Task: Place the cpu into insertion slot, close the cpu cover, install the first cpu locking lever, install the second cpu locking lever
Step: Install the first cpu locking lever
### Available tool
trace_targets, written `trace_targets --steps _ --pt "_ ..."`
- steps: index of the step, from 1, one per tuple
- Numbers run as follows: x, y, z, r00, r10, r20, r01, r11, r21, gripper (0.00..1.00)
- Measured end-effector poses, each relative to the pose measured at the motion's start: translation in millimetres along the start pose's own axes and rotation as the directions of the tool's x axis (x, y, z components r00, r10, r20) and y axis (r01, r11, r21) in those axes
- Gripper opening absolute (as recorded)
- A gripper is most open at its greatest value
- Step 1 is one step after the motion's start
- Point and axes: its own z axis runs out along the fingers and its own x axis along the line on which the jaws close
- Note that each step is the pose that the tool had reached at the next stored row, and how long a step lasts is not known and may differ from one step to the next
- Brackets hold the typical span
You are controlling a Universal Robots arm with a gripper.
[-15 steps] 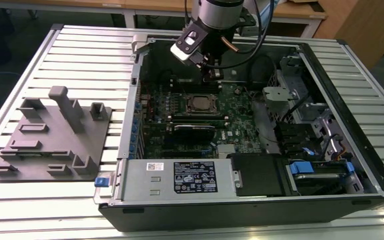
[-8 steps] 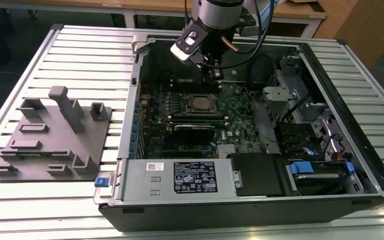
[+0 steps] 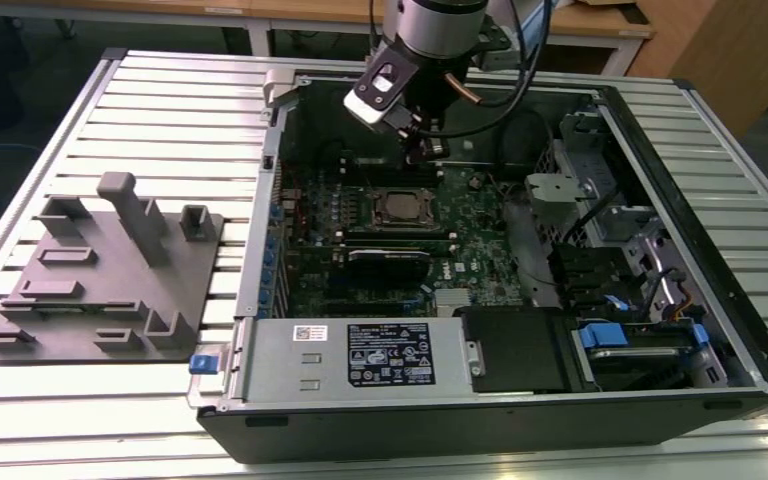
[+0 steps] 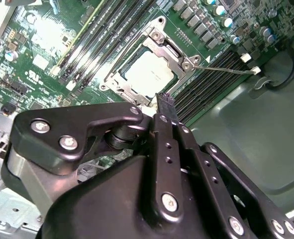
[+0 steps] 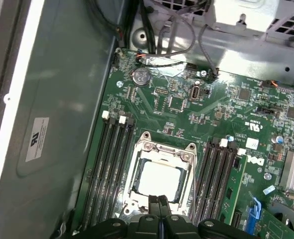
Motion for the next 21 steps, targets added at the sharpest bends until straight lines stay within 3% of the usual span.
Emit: trace_targets --steps 4,10,17,18,21 --pt "0.0 0.0 0.0 0.9981 -0.062 -0.0002 0.062 0.9981 0.0044 0.11" --pt "0.0 0.0 0.0 0.9889 -0.149 -0.001 0.149 0.9888 0.0106 0.11" --pt "0.0 0.0 0.0 0.9873 -0.159 -0.0012 0.159 0.9872 0.0114 0.11" --pt "0.0 0.0 0.0 0.9735 -0.229 -0.0023 0.229 0.9734 0.0164 0.11" --pt "0.0 0.0 0.0 0.9734 -0.229 -0.0023 0.229 0.9733 0.0163 0.11"
